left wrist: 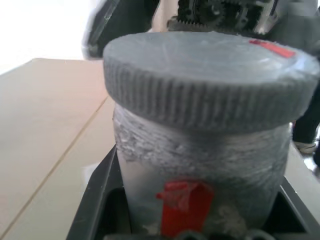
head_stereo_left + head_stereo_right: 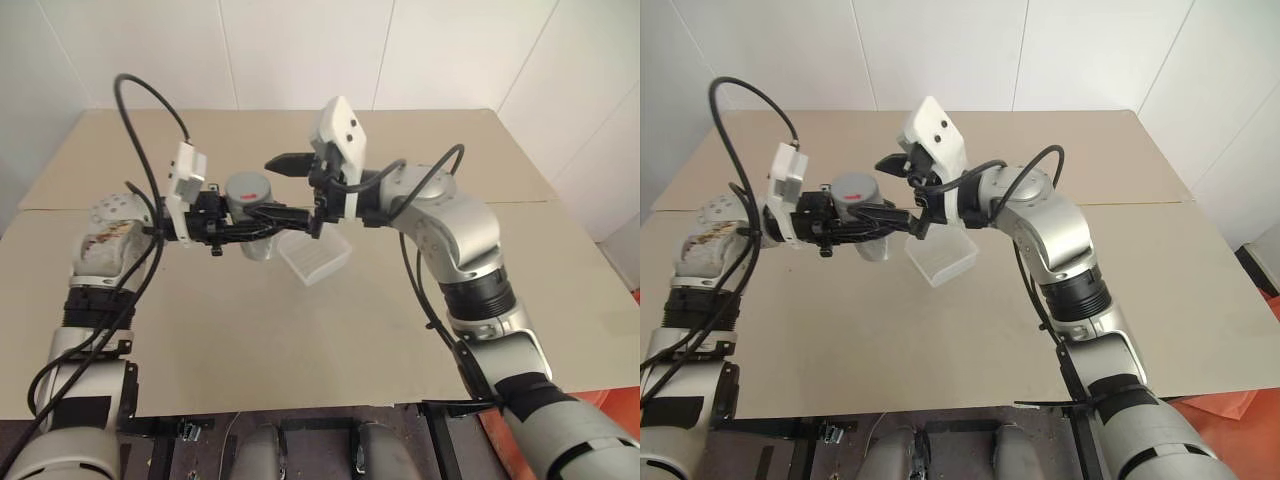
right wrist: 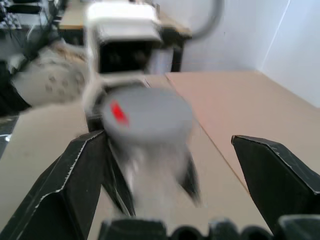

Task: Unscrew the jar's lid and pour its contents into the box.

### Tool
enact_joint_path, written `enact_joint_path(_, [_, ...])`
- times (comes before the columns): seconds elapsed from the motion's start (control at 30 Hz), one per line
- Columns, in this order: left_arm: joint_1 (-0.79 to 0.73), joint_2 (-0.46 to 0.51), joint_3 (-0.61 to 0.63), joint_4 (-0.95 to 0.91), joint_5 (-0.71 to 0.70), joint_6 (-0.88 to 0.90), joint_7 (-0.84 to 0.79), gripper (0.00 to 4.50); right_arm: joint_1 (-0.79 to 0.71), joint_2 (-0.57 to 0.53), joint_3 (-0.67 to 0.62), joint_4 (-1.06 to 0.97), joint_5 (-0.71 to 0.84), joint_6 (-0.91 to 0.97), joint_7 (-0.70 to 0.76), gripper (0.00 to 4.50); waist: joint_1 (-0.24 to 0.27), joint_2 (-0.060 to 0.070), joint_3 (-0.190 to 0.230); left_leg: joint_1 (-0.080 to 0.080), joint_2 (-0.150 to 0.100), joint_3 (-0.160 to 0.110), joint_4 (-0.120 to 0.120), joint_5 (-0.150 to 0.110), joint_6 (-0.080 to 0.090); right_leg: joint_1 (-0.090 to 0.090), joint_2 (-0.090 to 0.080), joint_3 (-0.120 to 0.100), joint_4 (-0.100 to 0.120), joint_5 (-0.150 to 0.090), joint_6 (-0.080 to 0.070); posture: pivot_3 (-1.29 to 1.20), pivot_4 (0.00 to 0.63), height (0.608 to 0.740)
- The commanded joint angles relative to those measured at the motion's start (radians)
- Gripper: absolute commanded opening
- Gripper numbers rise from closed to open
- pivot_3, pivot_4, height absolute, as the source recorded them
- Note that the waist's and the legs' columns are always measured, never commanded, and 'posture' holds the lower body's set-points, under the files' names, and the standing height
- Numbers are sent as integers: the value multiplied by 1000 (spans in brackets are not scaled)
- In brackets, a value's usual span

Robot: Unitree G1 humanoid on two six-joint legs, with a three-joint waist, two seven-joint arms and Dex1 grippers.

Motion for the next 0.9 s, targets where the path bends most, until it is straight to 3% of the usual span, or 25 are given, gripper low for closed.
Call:
enact_joint_path(0.03, [10,22,38,-73,-36,3,-25,1925,-11,-42,-72,27,-16,-27,-28,4470,5,0,0,0,0,0,0,0,0,0,0,0,0,0,0,0,150,740])
enact_joint_path(0.3, [43,15,42,-88,-29,0,-4,1925,47,-80,-72,-91,37,-1,29,4470,4,0,0,0,0,0,0,0,0,0,0,0,0,0,0,0,150,740])
enact_joint_path(0.5, [7,-58,10,-39,1,-32,28,1925,44,-15,-35,-220,107,49,36,4470,3,0,0,0,0,0,0,0,0,0,0,0,0,0,0,0,150,740])
enact_joint_path(0.9, [-42,-117,-8,-9,18,-57,12,1925,-43,132,45,-65,-14,-20,-80,4470,3,0,0,0,0,0,0,0,0,0,0,0,1,0,0,0,150,740])
